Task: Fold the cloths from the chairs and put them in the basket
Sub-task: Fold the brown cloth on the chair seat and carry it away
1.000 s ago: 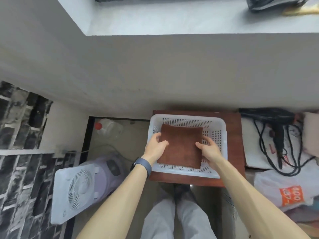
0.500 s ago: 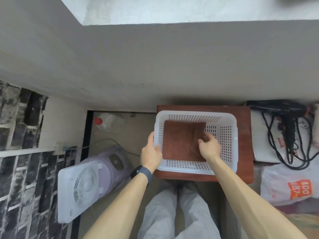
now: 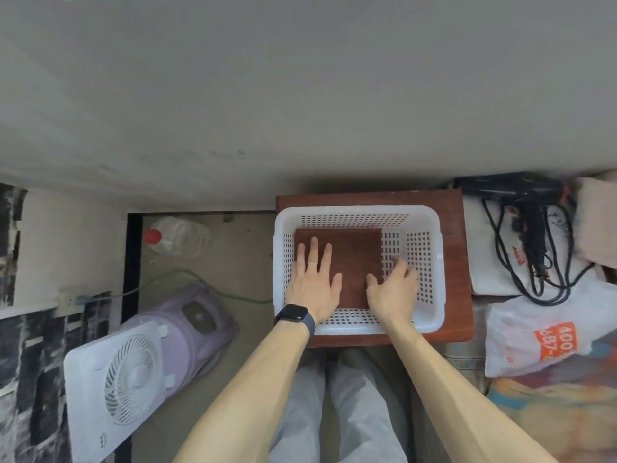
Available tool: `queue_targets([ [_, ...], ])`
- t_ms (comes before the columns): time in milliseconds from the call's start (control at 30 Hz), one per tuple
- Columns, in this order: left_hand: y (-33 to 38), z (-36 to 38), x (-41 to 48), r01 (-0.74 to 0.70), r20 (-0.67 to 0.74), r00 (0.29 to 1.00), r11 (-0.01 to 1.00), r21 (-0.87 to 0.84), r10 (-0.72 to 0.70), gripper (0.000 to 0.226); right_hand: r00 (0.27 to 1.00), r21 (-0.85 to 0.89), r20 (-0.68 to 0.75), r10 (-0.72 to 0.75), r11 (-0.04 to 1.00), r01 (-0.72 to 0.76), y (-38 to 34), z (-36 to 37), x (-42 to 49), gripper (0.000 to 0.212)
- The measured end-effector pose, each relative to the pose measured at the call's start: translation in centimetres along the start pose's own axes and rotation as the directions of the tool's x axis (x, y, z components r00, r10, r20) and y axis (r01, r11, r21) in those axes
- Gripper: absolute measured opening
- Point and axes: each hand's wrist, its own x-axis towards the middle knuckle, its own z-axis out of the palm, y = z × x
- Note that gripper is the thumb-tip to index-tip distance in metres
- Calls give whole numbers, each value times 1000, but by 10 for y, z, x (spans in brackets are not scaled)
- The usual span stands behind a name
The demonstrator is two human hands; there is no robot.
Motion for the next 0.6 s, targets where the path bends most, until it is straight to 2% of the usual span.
queue_targets([
  [67, -5, 12, 3, -3, -16, 1000, 996, 85, 5, 67, 945, -214, -64, -320, 930, 300, 5, 4, -4, 68],
  [100, -6, 17, 2, -9, -25, 1000, 992, 122, 13, 68, 902, -283, -19, -430, 868, 408, 6, 7, -2, 70],
  [133, -6, 20, 2, -7, -33, 999, 989, 148, 12, 70, 877, -317, 51, -478, 825, 468, 6, 10, 1, 70],
  [200, -3, 25, 3, 17, -49, 999, 982, 186, -8, 71, 877, -341, 179, -445, 809, 480, 7, 17, 11, 67],
  [267, 1, 27, 5, 51, -65, 997, 976, 210, -38, 72, 873, -374, 243, -423, 789, 487, 12, 22, 21, 66],
  [400, 1, 33, 7, 83, -72, 995, 979, 186, -70, 73, 848, -427, 302, -435, 734, 529, 21, 30, 33, 67],
  [600, 1, 27, 9, 98, -8, 995, 969, 226, -99, 72, 871, -506, 357, -337, 714, 483, 9, 29, 32, 68],
])
